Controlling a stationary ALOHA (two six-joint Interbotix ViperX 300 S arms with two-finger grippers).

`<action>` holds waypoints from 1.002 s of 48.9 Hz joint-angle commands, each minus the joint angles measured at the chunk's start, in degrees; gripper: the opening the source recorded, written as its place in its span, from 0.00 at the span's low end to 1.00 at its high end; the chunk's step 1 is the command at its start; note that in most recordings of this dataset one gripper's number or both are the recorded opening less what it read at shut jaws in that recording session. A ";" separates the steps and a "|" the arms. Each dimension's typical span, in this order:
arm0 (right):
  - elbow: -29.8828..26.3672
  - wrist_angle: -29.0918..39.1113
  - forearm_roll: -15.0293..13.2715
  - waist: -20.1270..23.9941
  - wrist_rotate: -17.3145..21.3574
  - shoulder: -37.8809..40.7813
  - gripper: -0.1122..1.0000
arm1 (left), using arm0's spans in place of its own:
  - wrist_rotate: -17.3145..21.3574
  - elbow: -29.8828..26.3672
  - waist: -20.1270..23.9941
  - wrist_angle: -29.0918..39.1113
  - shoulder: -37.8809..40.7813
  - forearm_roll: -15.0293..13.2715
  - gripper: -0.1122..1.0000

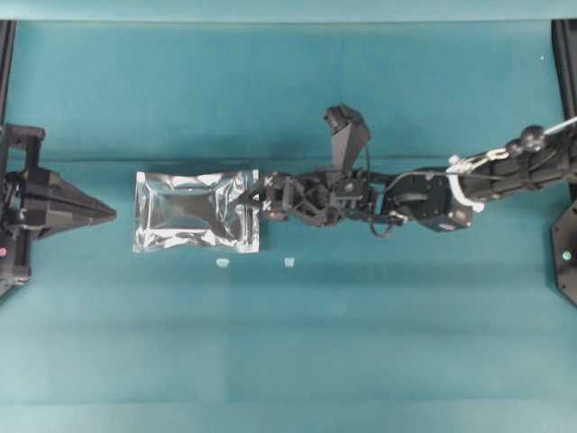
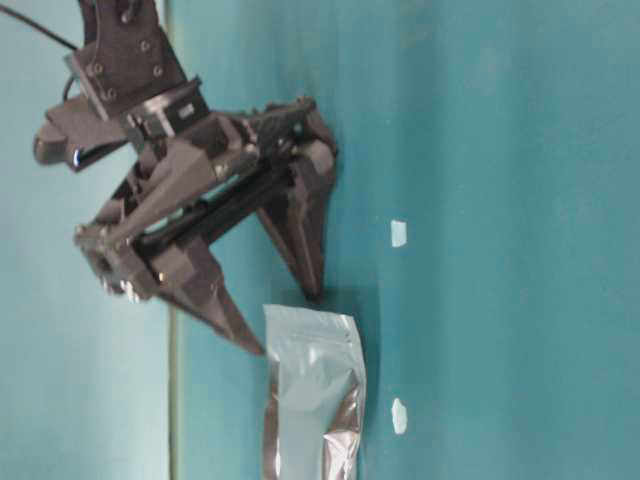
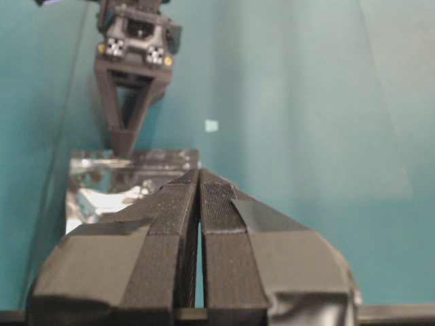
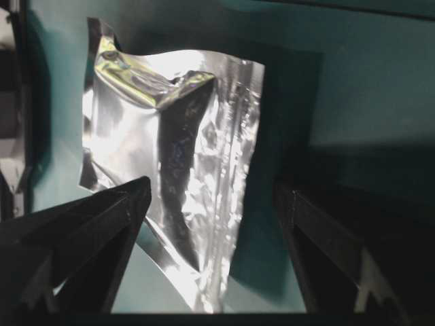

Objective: Hand over the silver zip bag and make it stand upright.
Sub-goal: 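Lower the open right gripper onto the bag's right edge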

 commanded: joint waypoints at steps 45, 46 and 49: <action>-6.33 5.36 -0.09 3.08 0.53 4.31 0.90 | 0.26 -0.53 0.09 -0.26 0.26 0.18 0.10; -6.33 5.36 -0.18 3.08 0.53 4.31 0.89 | 0.26 -0.44 0.09 -0.26 0.26 0.18 0.10; -6.33 5.80 -0.09 3.08 0.53 4.31 0.87 | 0.18 -0.53 0.09 -0.26 0.26 0.18 0.10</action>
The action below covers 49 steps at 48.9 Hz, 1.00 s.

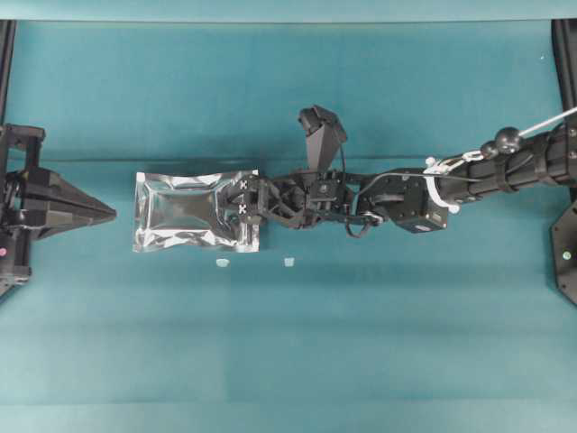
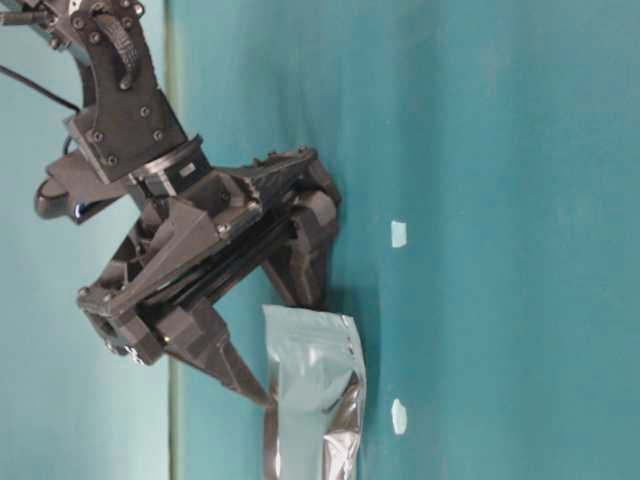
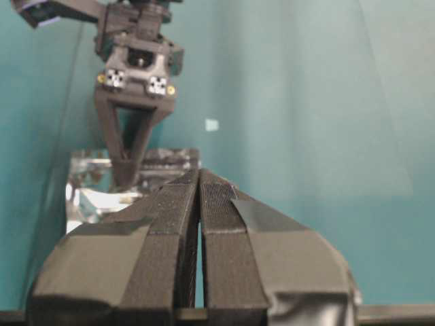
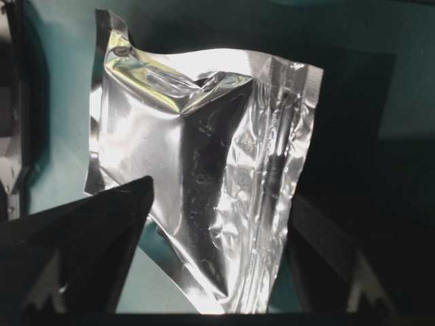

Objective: Hand over the silver zip bag and make it stand upright.
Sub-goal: 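Lower the open right gripper onto the bag's right edge, then close the right gripper on the bag edge and lift it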

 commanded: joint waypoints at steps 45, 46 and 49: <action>-2.20 16.61 -2.20 3.43 -8.96 -6.59 0.12 | -0.09 -0.44 0.09 -0.26 -0.18 0.18 0.10; -2.37 17.40 -2.37 3.43 -9.76 -7.12 0.12 | 0.00 -0.44 0.09 -0.26 -0.18 0.18 0.10; -2.99 20.04 -2.99 3.34 -12.22 -8.70 0.12 | 0.00 -0.35 0.09 -0.26 -0.18 0.18 0.10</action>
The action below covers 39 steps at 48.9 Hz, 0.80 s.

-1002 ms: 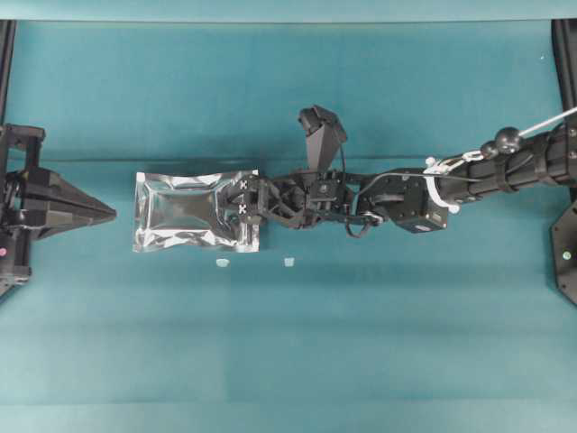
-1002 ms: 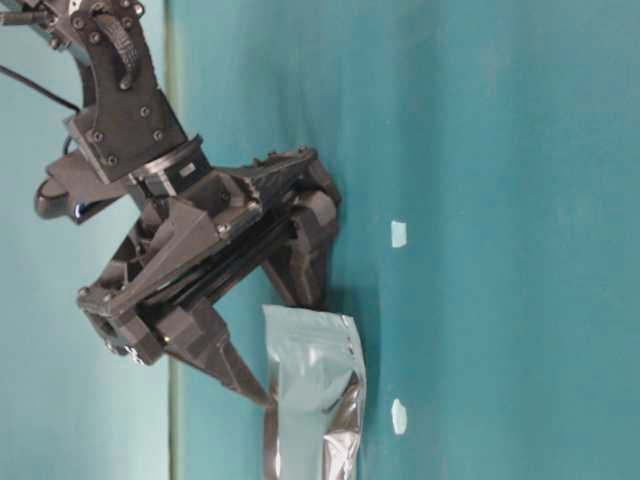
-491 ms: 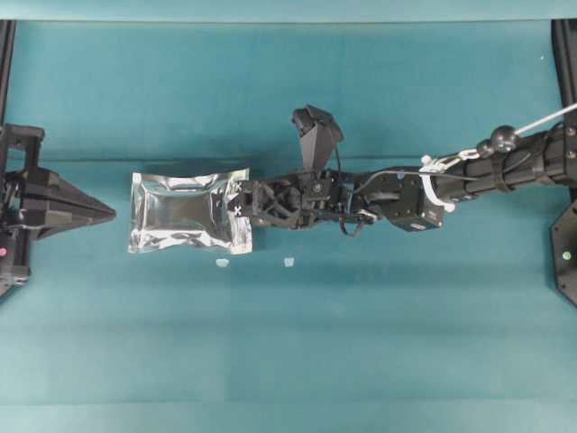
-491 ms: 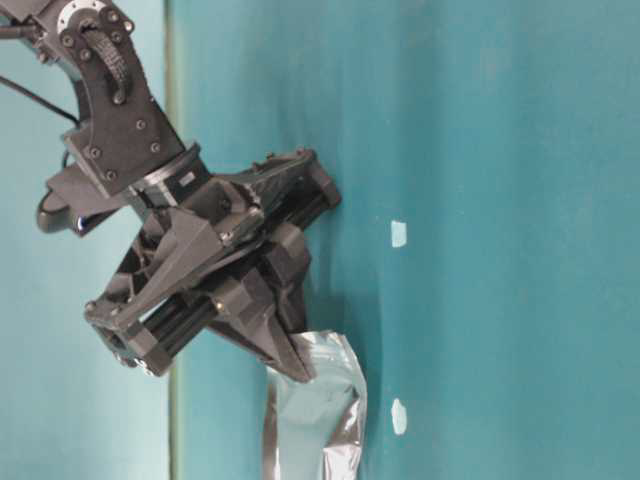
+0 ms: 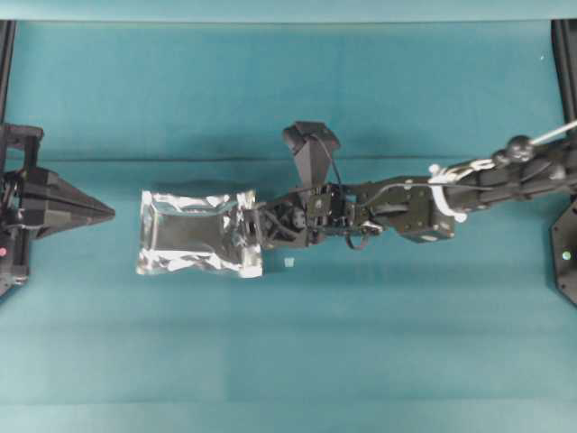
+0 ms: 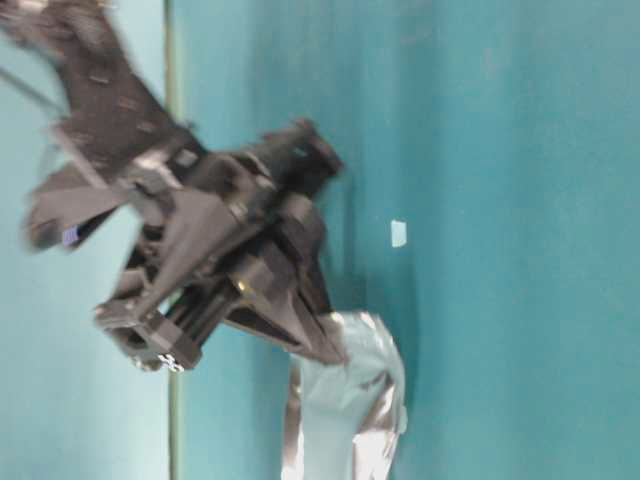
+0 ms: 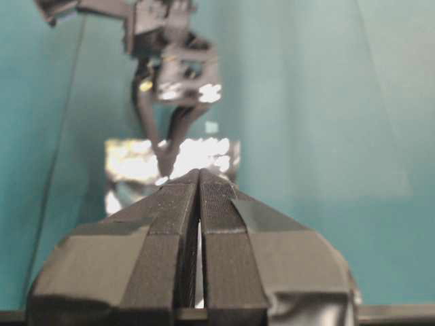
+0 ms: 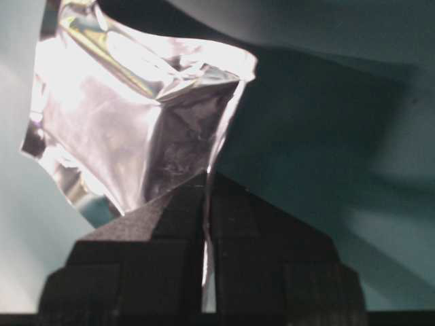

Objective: Hand over the silver zip bag and make it stand upright.
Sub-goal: 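Close the right gripper on the bag edge and lift it, then rotate the held bag to hang vertically with the right gripper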

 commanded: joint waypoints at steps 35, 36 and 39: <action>-11.25 32.17 -0.97 0.44 -22.59 -14.41 0.12 | -0.09 -0.44 0.09 1.23 -1.49 0.18 0.10; -11.69 33.22 -0.97 0.53 -23.20 -14.50 0.12 | -0.18 -0.35 0.00 1.32 -1.49 0.18 0.10; -13.01 36.39 -0.97 0.62 -25.14 -14.77 0.12 | -0.18 -0.44 0.09 1.49 -1.67 0.18 0.10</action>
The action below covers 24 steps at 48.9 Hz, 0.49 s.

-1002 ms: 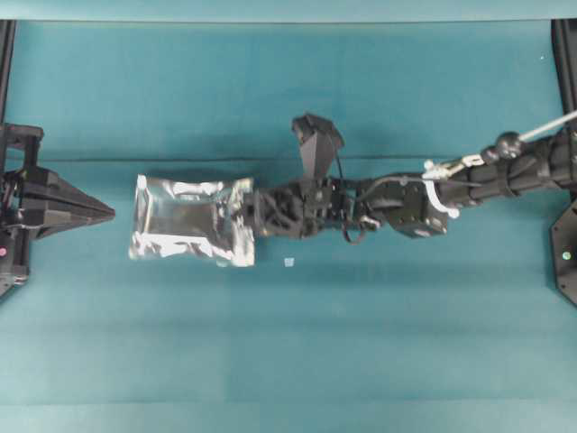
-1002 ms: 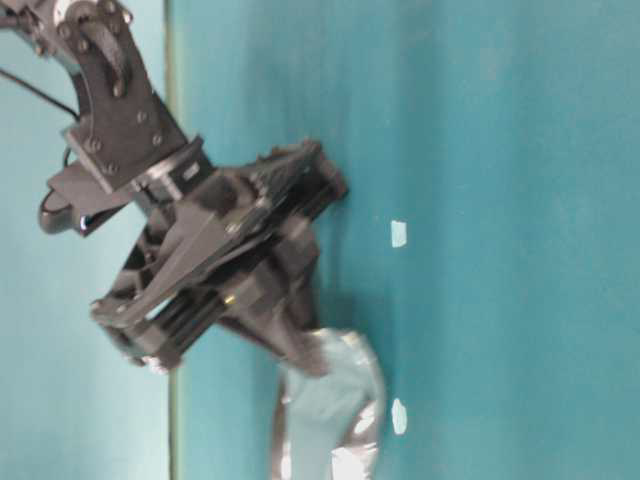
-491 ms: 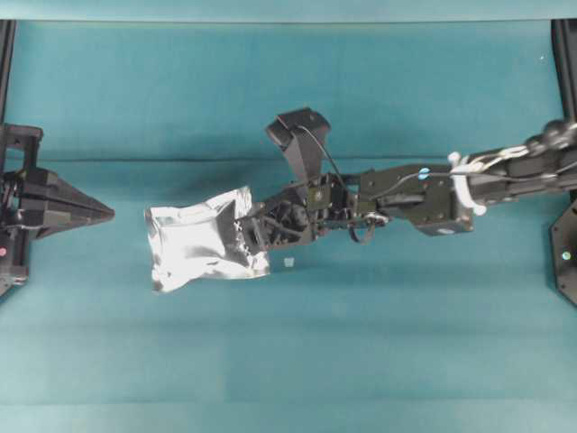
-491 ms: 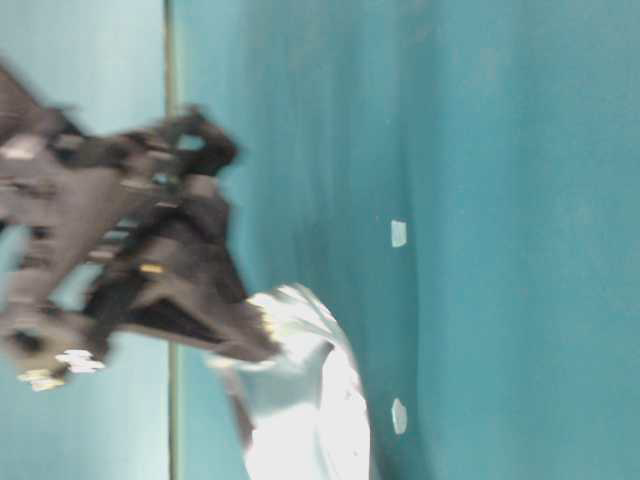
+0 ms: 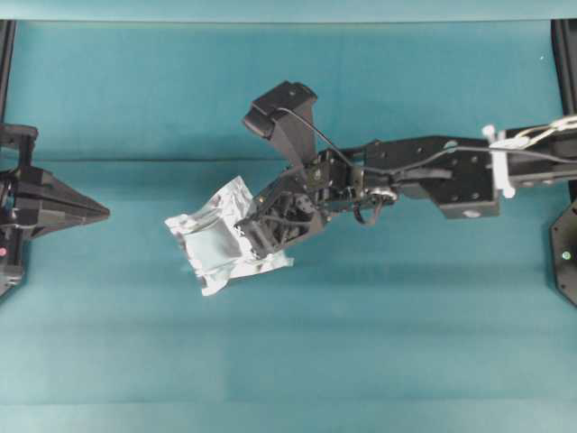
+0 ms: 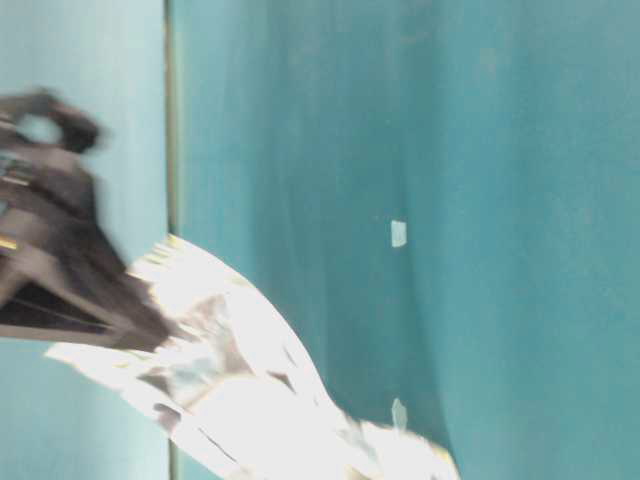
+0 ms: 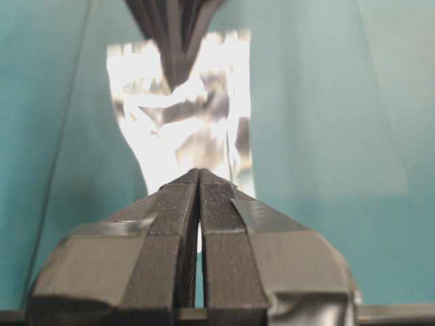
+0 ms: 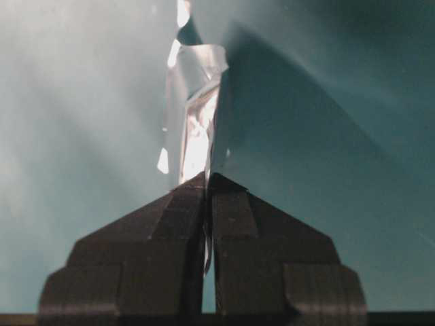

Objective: Hand over the silver zip bag and make it stand upright.
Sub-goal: 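Rotate the held bag to hang vertically with the right gripper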

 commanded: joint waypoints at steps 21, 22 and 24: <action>-15.03 25.58 -0.09 0.88 -18.37 -0.35 0.12 | -0.09 -0.62 0.09 1.41 -0.62 0.18 0.10; -15.56 26.46 -0.09 0.97 -19.16 -0.18 0.12 | -0.09 -0.62 0.09 1.32 -0.62 0.18 0.10; -16.52 28.21 -0.09 1.14 -20.83 0.26 0.12 | -0.09 -0.62 0.09 1.41 -0.62 0.18 0.10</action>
